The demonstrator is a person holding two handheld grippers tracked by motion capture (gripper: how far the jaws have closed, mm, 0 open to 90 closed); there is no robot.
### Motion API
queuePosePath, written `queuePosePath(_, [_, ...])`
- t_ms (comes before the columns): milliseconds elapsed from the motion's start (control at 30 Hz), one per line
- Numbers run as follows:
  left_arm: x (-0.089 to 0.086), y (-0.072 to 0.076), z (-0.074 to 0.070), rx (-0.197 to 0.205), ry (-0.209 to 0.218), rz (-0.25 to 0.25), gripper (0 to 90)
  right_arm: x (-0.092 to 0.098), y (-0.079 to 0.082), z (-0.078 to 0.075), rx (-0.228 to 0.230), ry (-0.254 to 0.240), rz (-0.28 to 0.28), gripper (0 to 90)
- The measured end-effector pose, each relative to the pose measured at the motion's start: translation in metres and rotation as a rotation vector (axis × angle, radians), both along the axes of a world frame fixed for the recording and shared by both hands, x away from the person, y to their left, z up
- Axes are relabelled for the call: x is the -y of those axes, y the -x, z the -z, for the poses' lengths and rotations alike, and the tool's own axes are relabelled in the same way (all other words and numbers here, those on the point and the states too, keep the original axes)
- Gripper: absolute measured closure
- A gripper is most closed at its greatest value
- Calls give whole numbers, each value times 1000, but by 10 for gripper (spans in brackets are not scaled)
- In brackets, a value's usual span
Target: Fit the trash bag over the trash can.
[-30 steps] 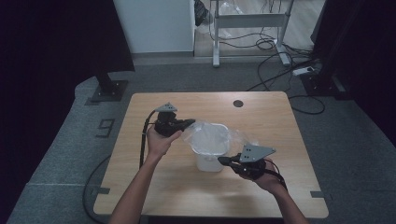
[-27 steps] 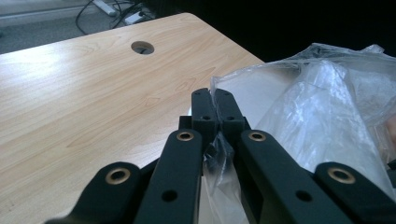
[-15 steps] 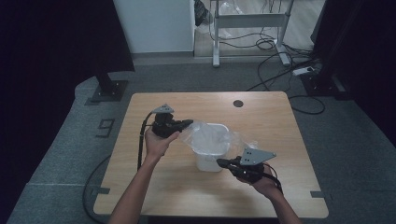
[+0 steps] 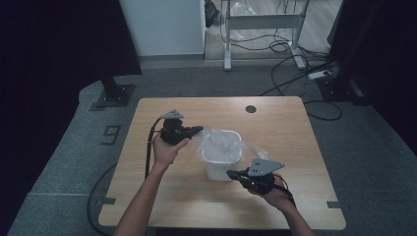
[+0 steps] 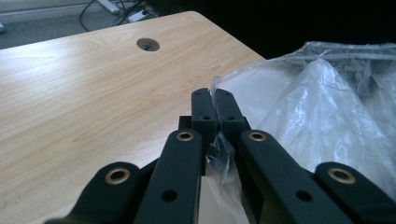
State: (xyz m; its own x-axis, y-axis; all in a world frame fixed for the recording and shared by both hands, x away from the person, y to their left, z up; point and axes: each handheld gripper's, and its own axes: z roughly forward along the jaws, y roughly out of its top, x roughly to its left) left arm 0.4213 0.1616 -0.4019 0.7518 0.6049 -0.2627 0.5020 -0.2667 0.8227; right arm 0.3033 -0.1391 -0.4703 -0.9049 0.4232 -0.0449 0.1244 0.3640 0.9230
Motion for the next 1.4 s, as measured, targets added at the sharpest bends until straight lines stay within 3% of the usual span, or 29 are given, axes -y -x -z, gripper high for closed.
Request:
queuePosePath(300, [-3, -4, 4, -7, -6, -5, 888, -4, -4, 4, -7, 45, 33, 892])
queuePosePath(1067, [1, -24, 16, -15, 5, -13, 888, -2, -9, 12, -20, 67, 53, 892])
queuePosePath(1300, [-2, -22, 18, 7, 14, -4, 888, -3, -9, 13, -20, 70, 55, 892])
queuePosePath(1400, [-4, -20, 18, 39, 1, -10, 889, -4, -10, 13, -21, 72, 55, 892])
